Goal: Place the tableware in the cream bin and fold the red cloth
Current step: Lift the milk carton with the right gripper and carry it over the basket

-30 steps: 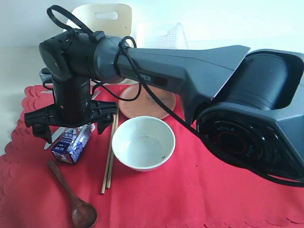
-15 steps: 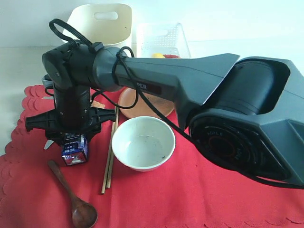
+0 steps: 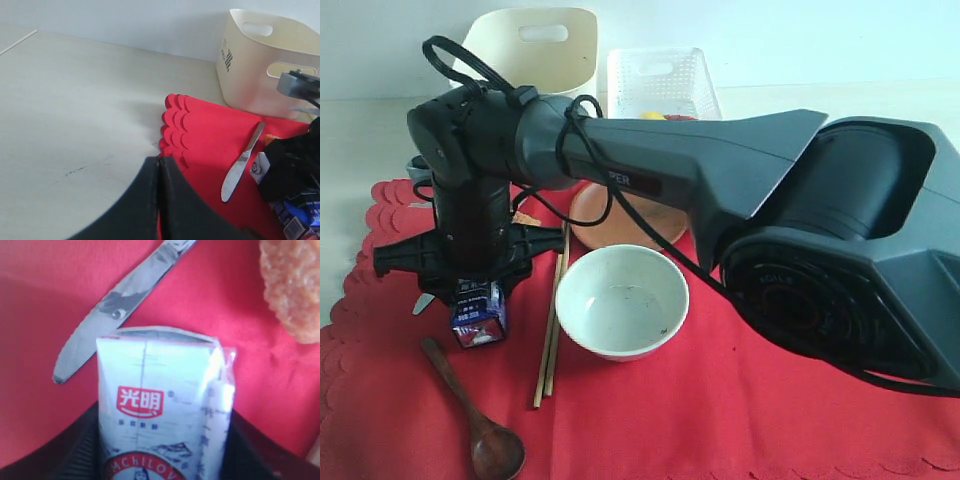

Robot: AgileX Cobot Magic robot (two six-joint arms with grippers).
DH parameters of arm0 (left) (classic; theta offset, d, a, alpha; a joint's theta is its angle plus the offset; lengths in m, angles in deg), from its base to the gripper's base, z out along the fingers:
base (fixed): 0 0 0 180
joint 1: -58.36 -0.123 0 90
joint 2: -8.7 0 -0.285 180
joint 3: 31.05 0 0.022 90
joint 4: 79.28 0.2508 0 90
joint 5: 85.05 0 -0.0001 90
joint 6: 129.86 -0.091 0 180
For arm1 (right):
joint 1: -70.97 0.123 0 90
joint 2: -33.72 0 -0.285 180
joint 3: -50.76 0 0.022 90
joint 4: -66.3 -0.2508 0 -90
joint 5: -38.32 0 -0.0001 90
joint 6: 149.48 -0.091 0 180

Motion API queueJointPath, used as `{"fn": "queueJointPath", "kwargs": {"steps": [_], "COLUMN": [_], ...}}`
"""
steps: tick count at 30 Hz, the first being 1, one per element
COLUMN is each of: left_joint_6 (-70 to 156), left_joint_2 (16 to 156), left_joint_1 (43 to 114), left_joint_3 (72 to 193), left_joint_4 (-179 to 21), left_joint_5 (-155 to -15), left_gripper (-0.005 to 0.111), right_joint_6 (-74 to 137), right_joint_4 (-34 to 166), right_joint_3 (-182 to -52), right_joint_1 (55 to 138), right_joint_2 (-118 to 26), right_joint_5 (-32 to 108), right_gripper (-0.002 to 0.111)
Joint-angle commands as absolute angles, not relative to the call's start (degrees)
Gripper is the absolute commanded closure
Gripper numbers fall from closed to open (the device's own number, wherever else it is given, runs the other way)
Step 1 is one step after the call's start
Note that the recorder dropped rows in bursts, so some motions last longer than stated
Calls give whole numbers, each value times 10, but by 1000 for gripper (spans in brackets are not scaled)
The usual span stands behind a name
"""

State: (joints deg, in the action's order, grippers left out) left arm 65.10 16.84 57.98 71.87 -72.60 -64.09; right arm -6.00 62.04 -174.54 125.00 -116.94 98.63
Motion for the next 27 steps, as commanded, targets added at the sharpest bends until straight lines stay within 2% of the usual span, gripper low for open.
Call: {"fn": "queueJointPath", "kwargs": {"steps": [1, 23, 27], "left_joint_6": [649, 649, 649], "left_joint_2": [165, 165, 165], "left_joint_1": [584, 584, 584], "left_joint_3": [717, 717, 717], "left_joint_4": [-723, -723, -723], "left_joint_5": [-644, -644, -644], "left_gripper": [107, 107, 107], "right_joint_6": [-30, 75, 81], "right_joint_4": [638, 788, 798], "right_joint_3": [-1749, -1749, -1749], "right_joint_1": [1248, 1248, 1221], "right_joint_2": [-1134, -964, -932], "right_joint_5": [983, 969, 966], "right_gripper": [108, 108, 108]}}
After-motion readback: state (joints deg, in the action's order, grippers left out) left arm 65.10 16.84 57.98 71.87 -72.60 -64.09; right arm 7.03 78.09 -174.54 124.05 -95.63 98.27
